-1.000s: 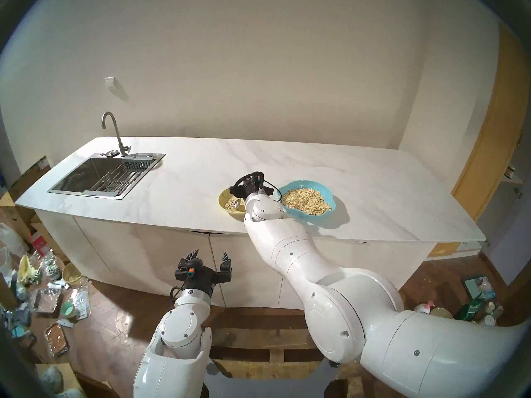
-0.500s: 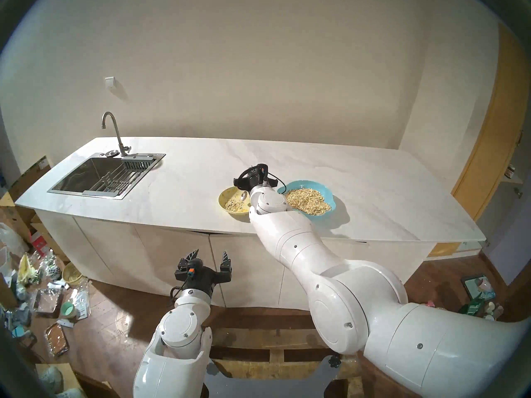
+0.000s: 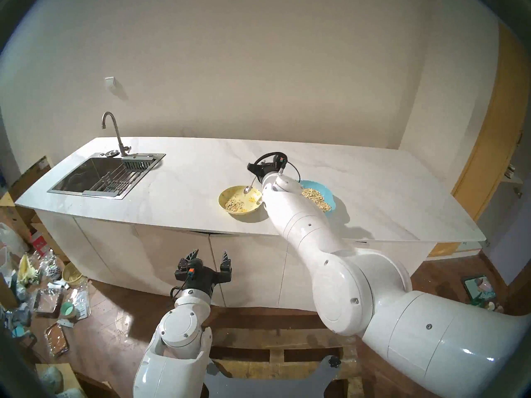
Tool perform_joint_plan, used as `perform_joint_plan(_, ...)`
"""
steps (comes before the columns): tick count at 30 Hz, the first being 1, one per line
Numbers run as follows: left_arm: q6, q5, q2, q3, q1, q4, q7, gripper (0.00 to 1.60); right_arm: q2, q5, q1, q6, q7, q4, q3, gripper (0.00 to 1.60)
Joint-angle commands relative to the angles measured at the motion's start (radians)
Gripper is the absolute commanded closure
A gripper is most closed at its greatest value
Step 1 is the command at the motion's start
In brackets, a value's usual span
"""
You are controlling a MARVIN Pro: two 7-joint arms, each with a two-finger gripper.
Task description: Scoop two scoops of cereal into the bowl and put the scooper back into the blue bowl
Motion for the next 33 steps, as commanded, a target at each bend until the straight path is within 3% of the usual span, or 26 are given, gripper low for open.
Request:
perform_joint_plan(1,-0.006,-0.001,0.0,0.003,-0.006,-0.024,-0.003,0.0,0.03,0.061,0.082,0.059,0.024,-0.022,0.052,1.6)
perform_joint_plan(7,-0.006,-0.001,0.0,0.003,-0.006,-0.024,-0.003,0.0,0.094,0.1,0.122,0.128,0.047,-0.045,0.114,1.6)
perform_joint_plan(13,-0.006,-0.001,0.0,0.003,-0.006,-0.025,-0.003,0.0,0.179,0.083,0.109,0.147,0.05,-0.086,0.111,1.6)
perform_joint_plan(18,-0.006,-0.002,0.0,0.003,-0.005,-0.026,-0.004,0.0,0.243,0.075,0.058,0.162,0.057,-0.146,0.1,1.6)
perform_joint_plan(22,-0.005,-0.002,0.001,0.003,-0.004,-0.028,-0.004,0.0,0.292,0.089,-0.053,0.225,0.057,-0.28,0.104,1.6)
perform_joint_plan(29,-0.005,-0.002,0.001,0.003,-0.004,-0.028,-0.005,0.0,0.292,0.099,-0.147,0.25,0.054,-0.372,0.116,1.6)
perform_joint_plan(33,-0.006,-0.002,0.0,0.003,-0.005,-0.027,-0.004,0.0,0.289,0.102,-0.172,0.238,0.06,-0.361,0.116,1.6)
